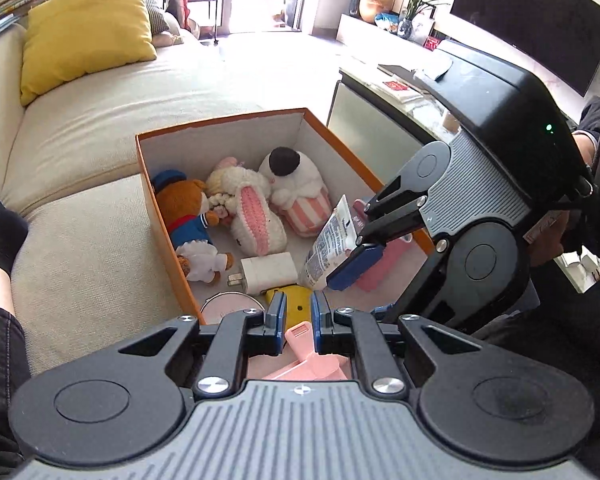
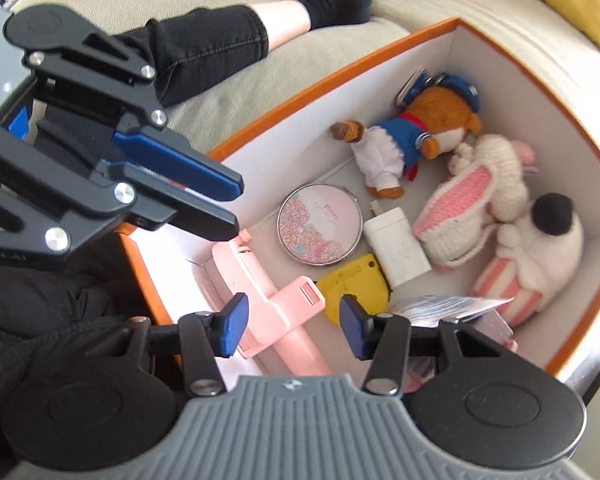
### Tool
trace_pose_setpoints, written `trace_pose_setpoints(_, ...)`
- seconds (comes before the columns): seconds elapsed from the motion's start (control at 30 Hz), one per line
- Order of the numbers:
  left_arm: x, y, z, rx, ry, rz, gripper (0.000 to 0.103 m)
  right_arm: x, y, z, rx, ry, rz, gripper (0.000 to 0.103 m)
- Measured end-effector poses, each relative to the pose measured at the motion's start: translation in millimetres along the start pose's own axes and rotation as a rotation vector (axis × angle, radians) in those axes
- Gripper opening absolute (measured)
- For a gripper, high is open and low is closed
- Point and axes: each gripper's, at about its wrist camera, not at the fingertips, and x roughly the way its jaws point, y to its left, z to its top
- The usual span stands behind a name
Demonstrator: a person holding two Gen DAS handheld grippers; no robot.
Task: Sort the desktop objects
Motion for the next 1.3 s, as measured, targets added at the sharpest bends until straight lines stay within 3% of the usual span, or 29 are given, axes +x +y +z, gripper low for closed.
trace_pose_setpoints(0.13,-18,-14,-5,0.003,-0.083,0.067,0.018,-14,6,-21,0.061,-0.085,-0.079,0.053)
trace_pose_setpoints(0.17,-22,-17,-6,-0.002,-0.106,0.083,0.024,-8,11,-19,0.088,-0.112,-0.098,0.053)
trace_pose_setpoints(0.3,-36,-28,-11,-0.045,-0.201,0.158,0.043,-45,18,-29,0.185,-0.198,-0.18,0.054)
trace_pose_setpoints(0.33,-38,-30,-12,-0.054,-0.221,0.179,0.057,-49,19,-32,0.207,-0.218,-0.202,0.054)
trace_pose_setpoints(0.43,-43,-34,-16,-0.088,-0.269,0.243,0.066,-73,27,-48,0.29,-0.286,-0.259,0.055)
trace_pose_setpoints(0.47,-42,-34,-16,-0.102,-0.27,0.26,0.074,-74,28,-51,0.314,-0.305,-0.273,0.055)
trace_pose_setpoints(0.57,-35,-36,-18,-0.136,-0.27,0.31,0.083,-82,31,-64,0.387,-0.365,-0.33,0.058)
trace_pose_setpoints(0.67,-22,-37,-20,-0.156,-0.24,0.36,0.085,-75,36,-69,0.438,-0.381,-0.375,0.059)
trace_pose_setpoints(0.9,1,-30,-30,-0.246,-0.152,0.366,0.085,-50,44,-77,0.482,-0.364,-0.461,0.063)
trace_pose_setpoints(1.3,9,-25,-42,-0.294,-0.085,0.342,0.086,-31,43,-87,0.524,-0.313,-0.395,0.065)
